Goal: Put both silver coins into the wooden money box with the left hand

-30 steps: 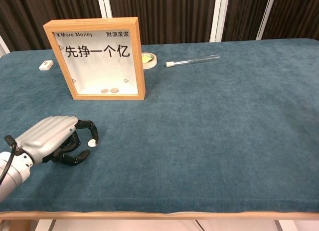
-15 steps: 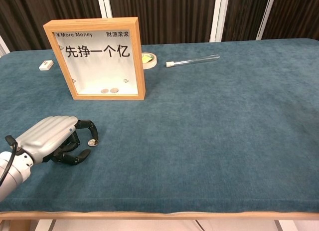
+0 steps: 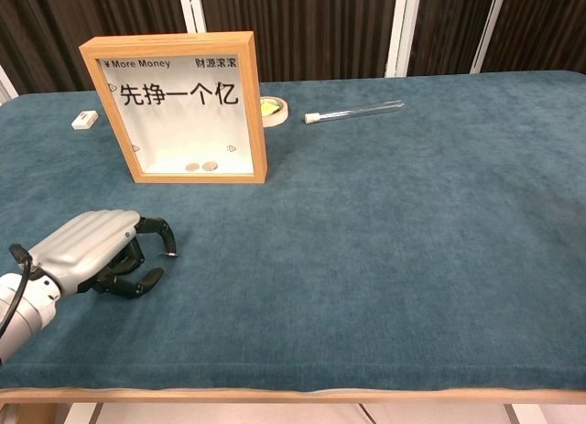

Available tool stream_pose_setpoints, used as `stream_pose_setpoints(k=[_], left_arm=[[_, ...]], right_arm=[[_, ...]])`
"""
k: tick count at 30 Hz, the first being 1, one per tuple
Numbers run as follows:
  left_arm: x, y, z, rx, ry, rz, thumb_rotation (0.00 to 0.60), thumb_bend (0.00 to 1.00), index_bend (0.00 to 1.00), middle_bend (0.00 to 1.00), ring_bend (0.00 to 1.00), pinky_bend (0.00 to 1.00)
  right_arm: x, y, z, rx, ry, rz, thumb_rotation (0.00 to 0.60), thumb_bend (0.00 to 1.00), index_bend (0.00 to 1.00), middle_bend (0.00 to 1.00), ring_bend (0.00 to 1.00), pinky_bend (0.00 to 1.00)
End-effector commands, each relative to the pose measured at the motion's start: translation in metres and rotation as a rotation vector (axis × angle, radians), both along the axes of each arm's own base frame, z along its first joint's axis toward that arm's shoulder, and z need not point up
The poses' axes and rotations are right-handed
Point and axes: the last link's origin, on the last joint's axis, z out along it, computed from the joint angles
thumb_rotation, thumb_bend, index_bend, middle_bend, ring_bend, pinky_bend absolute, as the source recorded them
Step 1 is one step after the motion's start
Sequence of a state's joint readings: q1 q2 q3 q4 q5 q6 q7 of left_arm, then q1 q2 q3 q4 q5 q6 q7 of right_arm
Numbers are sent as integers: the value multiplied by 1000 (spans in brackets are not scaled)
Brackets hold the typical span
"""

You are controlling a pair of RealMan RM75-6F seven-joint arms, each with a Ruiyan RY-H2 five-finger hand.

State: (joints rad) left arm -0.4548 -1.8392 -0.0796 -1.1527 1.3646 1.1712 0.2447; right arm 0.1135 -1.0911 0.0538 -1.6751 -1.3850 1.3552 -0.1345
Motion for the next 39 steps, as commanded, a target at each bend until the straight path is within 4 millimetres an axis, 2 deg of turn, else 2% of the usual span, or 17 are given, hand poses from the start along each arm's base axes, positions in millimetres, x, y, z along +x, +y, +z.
stream_pose_setpoints(k=[1, 25, 39], left_arm=[[0, 1, 0, 5, -7, 2, 600, 395, 474, 1000, 1000, 1000], [5, 3, 1, 10, -51, -15, 600, 392, 504, 1000, 1000, 1000], [8, 5, -3, 2, -61, -20, 600, 441, 570, 1000, 1000, 1000]], right_arm=[[0, 0, 0, 2, 1, 0, 600, 121, 0, 0, 0, 0], [-1, 1, 0, -1, 4, -5, 600, 121, 0, 0, 0, 0], [-3, 2, 4, -8, 6, -14, 600, 121, 0, 0, 0, 0]])
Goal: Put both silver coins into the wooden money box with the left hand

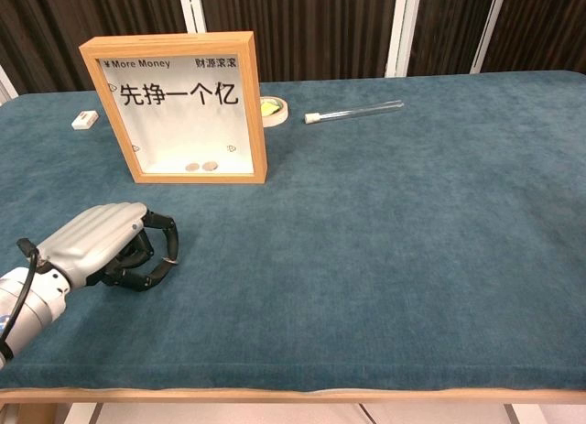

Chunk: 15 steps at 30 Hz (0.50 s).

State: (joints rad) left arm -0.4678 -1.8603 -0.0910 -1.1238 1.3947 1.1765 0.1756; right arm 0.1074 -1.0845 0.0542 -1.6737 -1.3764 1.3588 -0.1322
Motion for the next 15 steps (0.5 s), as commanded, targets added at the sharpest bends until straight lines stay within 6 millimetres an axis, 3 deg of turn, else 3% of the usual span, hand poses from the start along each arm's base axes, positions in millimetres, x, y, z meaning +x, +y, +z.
stream_pose_setpoints(k=[1, 10, 13, 15], left_arm=[[1, 0, -1, 0, -4, -2, 600, 444, 572, 1000, 1000, 1000], [5, 5, 8, 36, -37, -19, 600, 470, 587, 1000, 1000, 1000], [9, 8, 20, 62, -55, -34, 600, 470, 587, 1000, 1000, 1000], [14, 14, 39, 104, -78, -54, 600, 471, 588, 1000, 1000, 1000]], right_arm=[[0, 0, 1, 0, 1, -1, 600, 121, 0, 0, 0, 0], [-1, 1, 3, -4, 0, -3, 600, 121, 0, 0, 0, 0], [-1, 1, 3, -2, -1, -3, 600, 121, 0, 0, 0, 0], [-2, 1, 3, -4, -3, -3, 600, 121, 0, 0, 0, 0]])
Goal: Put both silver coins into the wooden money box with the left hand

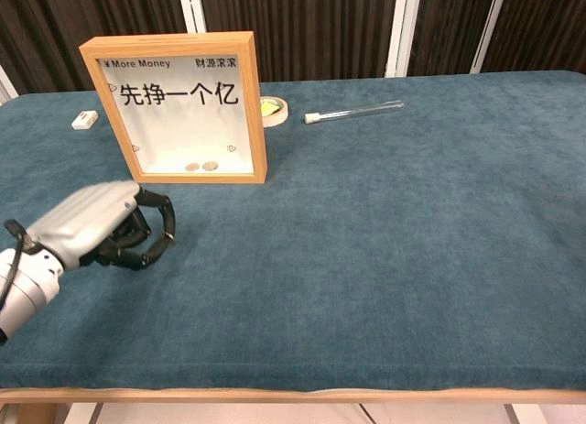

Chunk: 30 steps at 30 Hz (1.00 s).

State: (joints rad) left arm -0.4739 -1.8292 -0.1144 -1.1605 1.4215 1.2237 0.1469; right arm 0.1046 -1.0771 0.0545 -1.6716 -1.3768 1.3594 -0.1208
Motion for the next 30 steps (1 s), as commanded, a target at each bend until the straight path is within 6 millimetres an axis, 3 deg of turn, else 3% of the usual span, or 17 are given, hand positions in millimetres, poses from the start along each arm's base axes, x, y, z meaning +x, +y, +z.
stream_pose_setpoints(k=[1, 9, 15, 21, 30], left_arm=[[10, 10, 31, 66, -34, -35, 600, 472, 588, 1000, 1000, 1000], [56, 39, 123, 225, -50, -95, 600, 487, 589, 1000, 1000, 1000], [86, 65, 168, 289, -80, -50, 600, 500, 592, 1000, 1000, 1000], [111, 94, 186, 281, -111, -5, 600, 506, 602, 1000, 1000, 1000], [123, 127, 179, 261, -90, 38, 600, 505, 602, 1000, 1000, 1000]], right_arm=[[0, 0, 1, -2, -1, -1, 600, 121, 0, 0, 0, 0], [0, -2, 0, 0, -7, -2, 600, 121, 0, 0, 0, 0], [0, -5, -1, 8, -14, -4, 600, 121, 0, 0, 0, 0], [-1, -6, 1, 3, -20, -8, 600, 121, 0, 0, 0, 0], [-6, -7, 8, -17, -24, -30, 600, 121, 0, 0, 0, 0]])
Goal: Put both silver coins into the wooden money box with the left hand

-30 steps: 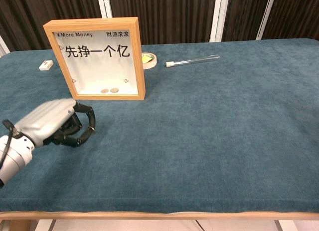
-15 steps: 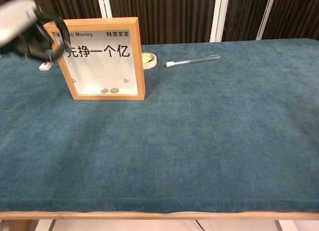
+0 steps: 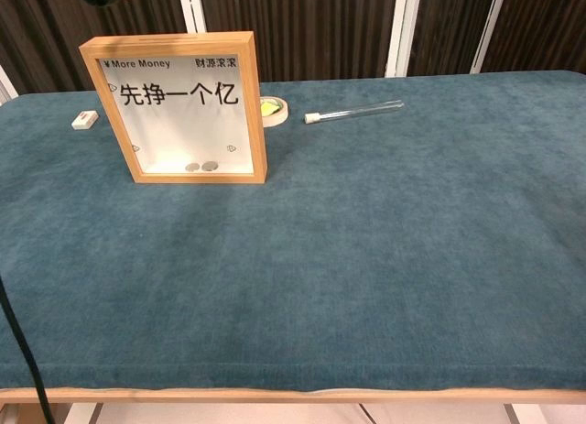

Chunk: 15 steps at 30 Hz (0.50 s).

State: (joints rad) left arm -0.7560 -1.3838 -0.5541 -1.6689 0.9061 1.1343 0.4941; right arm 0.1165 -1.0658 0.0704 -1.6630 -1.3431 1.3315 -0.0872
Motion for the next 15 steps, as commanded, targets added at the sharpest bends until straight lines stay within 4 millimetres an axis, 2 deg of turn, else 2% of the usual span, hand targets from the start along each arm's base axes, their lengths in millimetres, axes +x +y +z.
stream_pose_setpoints(k=[1, 9, 15], left_arm=[[6, 12, -4, -9, 2, 6, 600, 506, 603, 1000, 1000, 1000], [8, 27, -25, -23, 22, 38, 600, 505, 605, 1000, 1000, 1000], [3, 34, -31, -10, 17, 69, 600, 504, 613, 1000, 1000, 1000]], right_arm=[[-2, 0, 4, -12, -4, -6, 600, 121, 0, 0, 0, 0], [-3, 0, 7, -17, -12, -7, 600, 121, 0, 0, 0, 0], [-3, 0, 8, -18, -15, -7, 600, 121, 0, 0, 0, 0]])
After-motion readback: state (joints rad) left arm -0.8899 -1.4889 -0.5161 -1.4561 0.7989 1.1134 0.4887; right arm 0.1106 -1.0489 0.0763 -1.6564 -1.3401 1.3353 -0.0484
